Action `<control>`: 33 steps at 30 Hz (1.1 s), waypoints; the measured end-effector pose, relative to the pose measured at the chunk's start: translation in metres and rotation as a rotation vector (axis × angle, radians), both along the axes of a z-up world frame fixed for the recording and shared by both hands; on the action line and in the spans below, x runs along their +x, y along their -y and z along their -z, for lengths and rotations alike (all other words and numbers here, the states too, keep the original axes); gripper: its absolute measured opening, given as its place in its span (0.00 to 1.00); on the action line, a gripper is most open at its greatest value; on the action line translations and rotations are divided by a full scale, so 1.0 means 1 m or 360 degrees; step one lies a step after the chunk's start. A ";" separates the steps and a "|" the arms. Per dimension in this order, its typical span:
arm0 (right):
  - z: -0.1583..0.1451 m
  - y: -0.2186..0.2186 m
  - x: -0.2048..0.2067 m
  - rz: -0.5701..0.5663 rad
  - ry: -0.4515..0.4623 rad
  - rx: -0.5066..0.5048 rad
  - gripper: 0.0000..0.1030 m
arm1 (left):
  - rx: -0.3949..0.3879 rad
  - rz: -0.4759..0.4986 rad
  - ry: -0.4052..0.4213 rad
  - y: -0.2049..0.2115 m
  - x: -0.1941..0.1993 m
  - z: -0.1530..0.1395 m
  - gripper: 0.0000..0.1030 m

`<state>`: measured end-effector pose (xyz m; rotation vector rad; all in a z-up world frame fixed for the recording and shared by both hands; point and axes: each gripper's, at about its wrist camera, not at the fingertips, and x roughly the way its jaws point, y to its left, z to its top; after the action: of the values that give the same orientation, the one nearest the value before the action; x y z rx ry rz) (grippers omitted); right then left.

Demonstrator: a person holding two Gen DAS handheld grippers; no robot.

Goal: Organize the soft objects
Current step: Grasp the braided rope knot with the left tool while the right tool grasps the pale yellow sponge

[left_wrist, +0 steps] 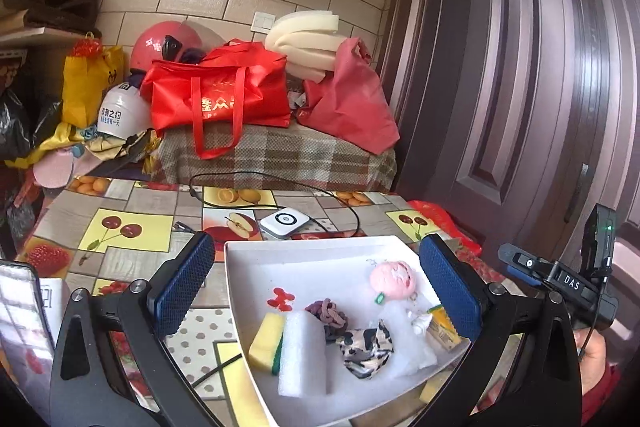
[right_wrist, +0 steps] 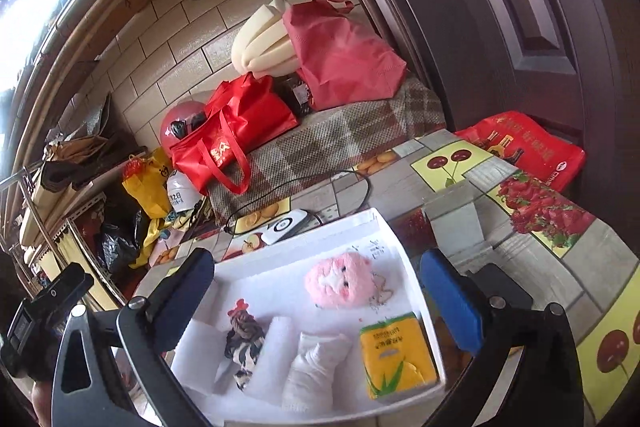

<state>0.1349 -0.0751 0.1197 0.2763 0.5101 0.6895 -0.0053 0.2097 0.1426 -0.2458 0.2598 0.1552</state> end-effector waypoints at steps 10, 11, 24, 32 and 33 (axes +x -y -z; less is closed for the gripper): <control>0.067 -0.008 -0.042 -0.0345 -0.0358 -0.0339 1.00 | -0.0125 0.0071 -0.0493 0.019 -0.048 0.081 1.00; 0.071 -0.012 -0.043 -0.0346 -0.0359 -0.0380 1.00 | -0.0120 0.0093 -0.0541 0.023 -0.047 0.088 1.00; 0.090 -0.053 -0.043 -0.0409 -0.0356 -0.0600 0.81 | -0.0041 0.0253 -0.0853 0.050 -0.010 0.132 0.80; 0.089 -0.042 -0.047 -0.0411 -0.0327 -0.0586 0.57 | 0.0004 0.0307 -0.0855 0.057 -0.015 0.132 0.40; 0.088 -0.040 -0.048 -0.0411 -0.0330 -0.0576 0.56 | 0.0004 0.0310 -0.0841 0.057 -0.017 0.131 0.39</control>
<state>0.0873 -0.0354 0.0313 -0.0619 0.8662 0.8072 -0.0220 0.1528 0.0119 -0.1718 0.8051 0.0242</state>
